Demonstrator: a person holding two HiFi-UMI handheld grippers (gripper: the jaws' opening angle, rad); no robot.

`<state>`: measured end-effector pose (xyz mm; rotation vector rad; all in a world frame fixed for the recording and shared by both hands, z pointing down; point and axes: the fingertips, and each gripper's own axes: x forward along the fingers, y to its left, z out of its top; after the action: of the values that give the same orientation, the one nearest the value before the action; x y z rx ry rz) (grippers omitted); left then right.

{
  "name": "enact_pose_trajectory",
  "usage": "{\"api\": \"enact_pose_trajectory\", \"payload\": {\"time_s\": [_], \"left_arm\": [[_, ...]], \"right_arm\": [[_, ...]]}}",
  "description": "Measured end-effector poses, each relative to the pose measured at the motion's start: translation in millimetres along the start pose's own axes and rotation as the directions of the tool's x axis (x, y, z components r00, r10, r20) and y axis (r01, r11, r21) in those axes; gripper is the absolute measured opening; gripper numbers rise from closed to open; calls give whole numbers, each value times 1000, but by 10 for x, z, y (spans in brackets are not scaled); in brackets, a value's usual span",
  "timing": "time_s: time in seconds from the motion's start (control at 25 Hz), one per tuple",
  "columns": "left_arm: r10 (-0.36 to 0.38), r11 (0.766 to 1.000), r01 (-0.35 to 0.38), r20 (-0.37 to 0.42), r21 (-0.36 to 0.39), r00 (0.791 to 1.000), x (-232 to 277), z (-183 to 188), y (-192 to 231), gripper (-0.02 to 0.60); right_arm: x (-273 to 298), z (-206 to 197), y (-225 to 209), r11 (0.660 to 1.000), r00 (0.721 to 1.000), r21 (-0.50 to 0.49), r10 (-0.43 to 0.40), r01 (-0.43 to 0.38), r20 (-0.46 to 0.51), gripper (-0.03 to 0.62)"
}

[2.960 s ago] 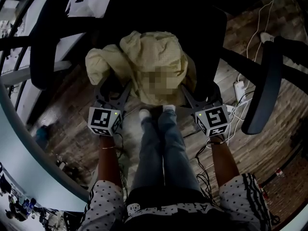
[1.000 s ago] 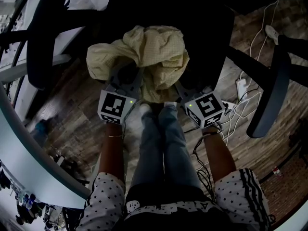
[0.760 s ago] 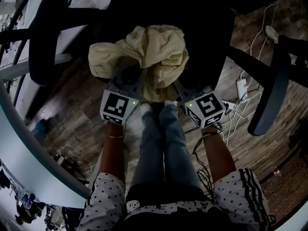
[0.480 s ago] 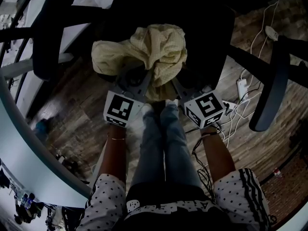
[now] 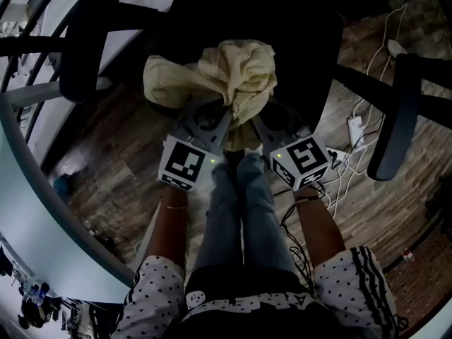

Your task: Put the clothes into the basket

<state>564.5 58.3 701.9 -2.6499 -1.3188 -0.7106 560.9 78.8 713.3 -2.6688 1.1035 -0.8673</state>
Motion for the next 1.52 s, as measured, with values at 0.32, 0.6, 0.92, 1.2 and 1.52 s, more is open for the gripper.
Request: {"api": "enact_pose_trajectory", "payload": {"time_s": [0.32, 0.6, 0.92, 1.2, 1.52], "left_arm": [[-2, 1000, 2, 32, -11, 999, -181, 99, -53, 32], [-8, 1000, 7, 45, 7, 999, -367, 185, -102, 32], [-29, 999, 28, 61, 15, 998, -521, 309, -206, 32], [-36, 999, 35, 78, 25, 996, -673, 448, -359, 31], [14, 1000, -15, 88, 3, 996, -770, 628, -411, 28]], "right_arm": [[-72, 112, 184, 1000, 1000, -12, -1, 2, 27, 48], [-144, 212, 362, 1000, 999, -24, -12, 13, 51, 48], [-286, 315, 506, 999, 997, -35, -38, 40, 74, 48], [-475, 418, 647, 997, 994, -48, -57, 61, 92, 48], [-575, 587, 717, 997, 995, -69, -11, 18, 99, 46]]}}
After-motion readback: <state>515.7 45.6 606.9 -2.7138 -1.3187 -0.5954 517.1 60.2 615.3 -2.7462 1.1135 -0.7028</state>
